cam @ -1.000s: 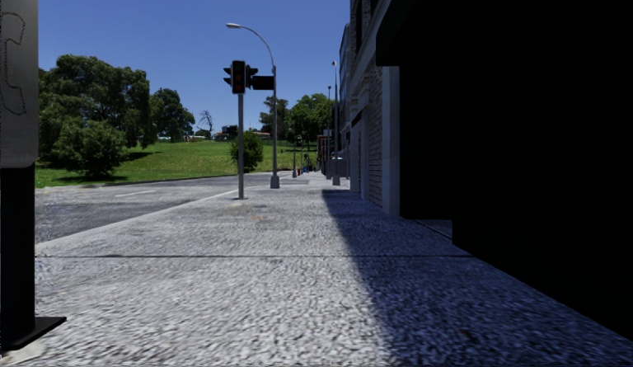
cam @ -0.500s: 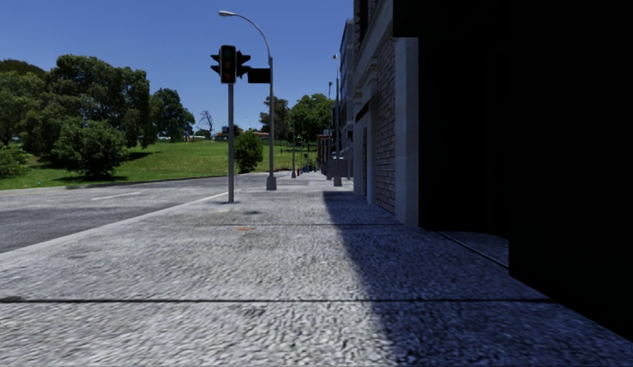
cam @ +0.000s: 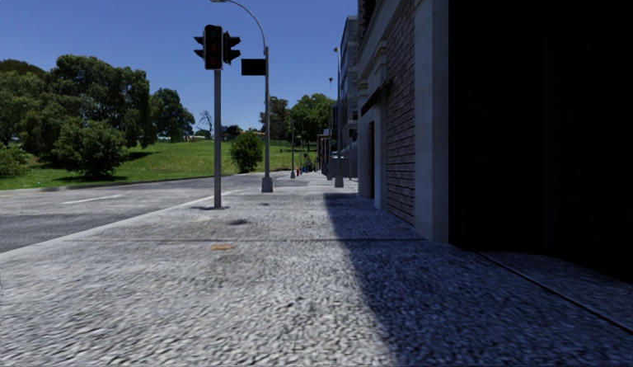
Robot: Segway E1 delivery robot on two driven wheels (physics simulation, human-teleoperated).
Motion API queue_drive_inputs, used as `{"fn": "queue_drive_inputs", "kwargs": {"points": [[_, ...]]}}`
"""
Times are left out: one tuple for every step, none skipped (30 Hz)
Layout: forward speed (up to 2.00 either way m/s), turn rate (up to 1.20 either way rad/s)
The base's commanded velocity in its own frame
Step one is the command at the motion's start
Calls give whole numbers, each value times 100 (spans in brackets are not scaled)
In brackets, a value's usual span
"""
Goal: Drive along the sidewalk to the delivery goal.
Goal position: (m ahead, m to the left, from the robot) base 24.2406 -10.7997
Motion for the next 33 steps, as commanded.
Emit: {"fn": "queue_drive_inputs", "kwargs": {"points": [[198,0],[198,0],[198,0],[198,0],[198,0],[198,0],[198,0],[198,0],[198,0],[198,0],[198,0],[198,0],[198,0],[198,0],[198,0],[198,0],[198,0],[198,0],[198,0],[198,0],[198,0],[198,0],[198,0],[198,0],[198,0],[198,0],[198,0],[198,0],[198,0],[198,0],[198,0],[198,0],[198,0]]}}
